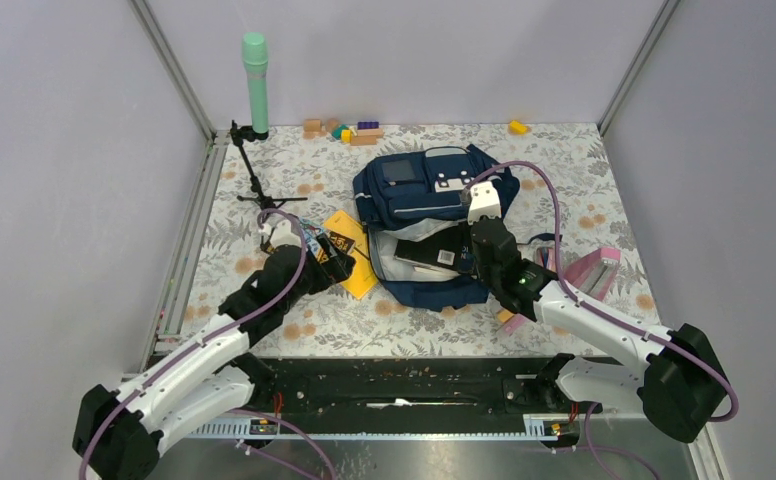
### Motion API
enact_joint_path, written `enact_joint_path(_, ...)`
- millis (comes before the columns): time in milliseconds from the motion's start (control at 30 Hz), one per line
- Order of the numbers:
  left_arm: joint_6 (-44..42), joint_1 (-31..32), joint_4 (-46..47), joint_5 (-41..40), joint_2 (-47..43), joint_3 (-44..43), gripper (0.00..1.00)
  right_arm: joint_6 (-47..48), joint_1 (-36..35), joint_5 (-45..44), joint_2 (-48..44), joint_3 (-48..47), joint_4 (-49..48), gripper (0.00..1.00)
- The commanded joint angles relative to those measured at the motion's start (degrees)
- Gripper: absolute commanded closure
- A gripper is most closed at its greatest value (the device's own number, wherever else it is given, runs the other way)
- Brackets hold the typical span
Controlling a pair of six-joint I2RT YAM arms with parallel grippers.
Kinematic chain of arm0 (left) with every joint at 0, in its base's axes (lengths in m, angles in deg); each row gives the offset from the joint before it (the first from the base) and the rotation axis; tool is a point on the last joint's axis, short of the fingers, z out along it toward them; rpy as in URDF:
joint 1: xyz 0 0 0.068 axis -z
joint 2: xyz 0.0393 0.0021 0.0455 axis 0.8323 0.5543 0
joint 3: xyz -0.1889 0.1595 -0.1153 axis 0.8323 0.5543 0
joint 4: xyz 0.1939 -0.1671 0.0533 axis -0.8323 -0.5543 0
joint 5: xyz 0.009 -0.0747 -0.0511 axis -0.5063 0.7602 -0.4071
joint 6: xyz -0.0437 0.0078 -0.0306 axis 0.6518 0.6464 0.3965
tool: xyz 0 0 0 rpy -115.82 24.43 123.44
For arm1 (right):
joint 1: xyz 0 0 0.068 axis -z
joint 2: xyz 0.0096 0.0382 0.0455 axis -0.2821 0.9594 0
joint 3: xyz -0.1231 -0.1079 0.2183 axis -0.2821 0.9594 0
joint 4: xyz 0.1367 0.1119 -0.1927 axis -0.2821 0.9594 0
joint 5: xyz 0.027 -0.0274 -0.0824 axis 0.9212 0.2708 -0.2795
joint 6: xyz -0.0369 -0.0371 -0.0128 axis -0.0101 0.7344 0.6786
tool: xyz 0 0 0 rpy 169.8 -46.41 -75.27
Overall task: Pack the student bag
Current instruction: Pick up the book from the center of the board.
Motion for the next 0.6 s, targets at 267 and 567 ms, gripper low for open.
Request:
enact_joint_path(267,20.27,-9.47,15.0,4.37,-0.42,14.52,0.01,-2.92,0.65,-1.21,0.44,-0.03,-1.74,1.0)
enact_joint_path(567,27.96,-11.39,26.61,4.89,2.47,22.39,0.01,-3.67,0.61,-0.43,0.7,-0.08,-1.83,1.0)
